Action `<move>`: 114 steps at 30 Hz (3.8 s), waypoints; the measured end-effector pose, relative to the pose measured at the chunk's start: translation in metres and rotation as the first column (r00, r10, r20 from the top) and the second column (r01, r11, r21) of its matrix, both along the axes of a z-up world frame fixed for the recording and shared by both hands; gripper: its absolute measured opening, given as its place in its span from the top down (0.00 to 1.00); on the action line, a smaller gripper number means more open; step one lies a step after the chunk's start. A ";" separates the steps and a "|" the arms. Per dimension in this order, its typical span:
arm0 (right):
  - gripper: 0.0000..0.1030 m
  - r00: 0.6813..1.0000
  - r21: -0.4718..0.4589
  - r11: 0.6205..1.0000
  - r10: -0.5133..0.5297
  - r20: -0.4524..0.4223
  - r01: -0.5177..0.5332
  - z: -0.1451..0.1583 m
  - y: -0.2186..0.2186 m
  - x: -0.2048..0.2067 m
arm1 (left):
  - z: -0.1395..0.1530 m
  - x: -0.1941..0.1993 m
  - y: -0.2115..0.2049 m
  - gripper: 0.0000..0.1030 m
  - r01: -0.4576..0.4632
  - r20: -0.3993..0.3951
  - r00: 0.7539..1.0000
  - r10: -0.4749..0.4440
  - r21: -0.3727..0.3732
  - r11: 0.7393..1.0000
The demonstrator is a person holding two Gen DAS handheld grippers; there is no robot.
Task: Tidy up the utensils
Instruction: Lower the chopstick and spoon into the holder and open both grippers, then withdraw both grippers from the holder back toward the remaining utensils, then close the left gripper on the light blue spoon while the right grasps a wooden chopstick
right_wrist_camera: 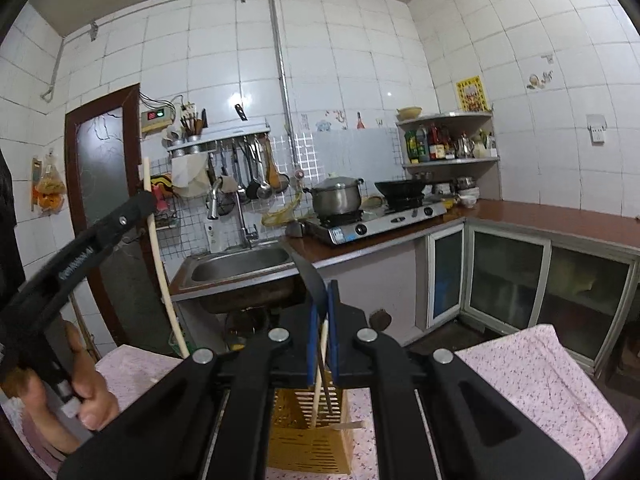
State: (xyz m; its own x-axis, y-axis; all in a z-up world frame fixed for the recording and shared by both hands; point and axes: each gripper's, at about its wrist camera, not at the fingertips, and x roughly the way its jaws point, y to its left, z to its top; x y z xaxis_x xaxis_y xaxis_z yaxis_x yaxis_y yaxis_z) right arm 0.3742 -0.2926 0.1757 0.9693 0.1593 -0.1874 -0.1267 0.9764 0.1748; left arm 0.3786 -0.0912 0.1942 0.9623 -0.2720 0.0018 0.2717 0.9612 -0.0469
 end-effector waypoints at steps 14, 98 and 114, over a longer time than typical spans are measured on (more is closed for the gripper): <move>0.95 0.997 -0.068 0.998 0.009 -0.074 -0.014 -0.041 0.015 0.035 | -0.078 0.036 -0.002 0.96 0.016 -0.151 0.988 -0.013 0.016 1.000; 0.87 0.757 -0.180 0.929 0.139 -0.639 -0.323 -0.210 0.105 -0.158 | -0.243 -0.155 0.040 0.87 0.213 -0.827 0.562 -0.034 0.105 0.971; 0.93 0.710 -0.156 0.967 0.037 -0.703 -0.204 -0.208 0.063 -0.141 | -0.236 -0.154 0.055 0.90 0.189 -0.815 0.578 -0.037 0.089 0.978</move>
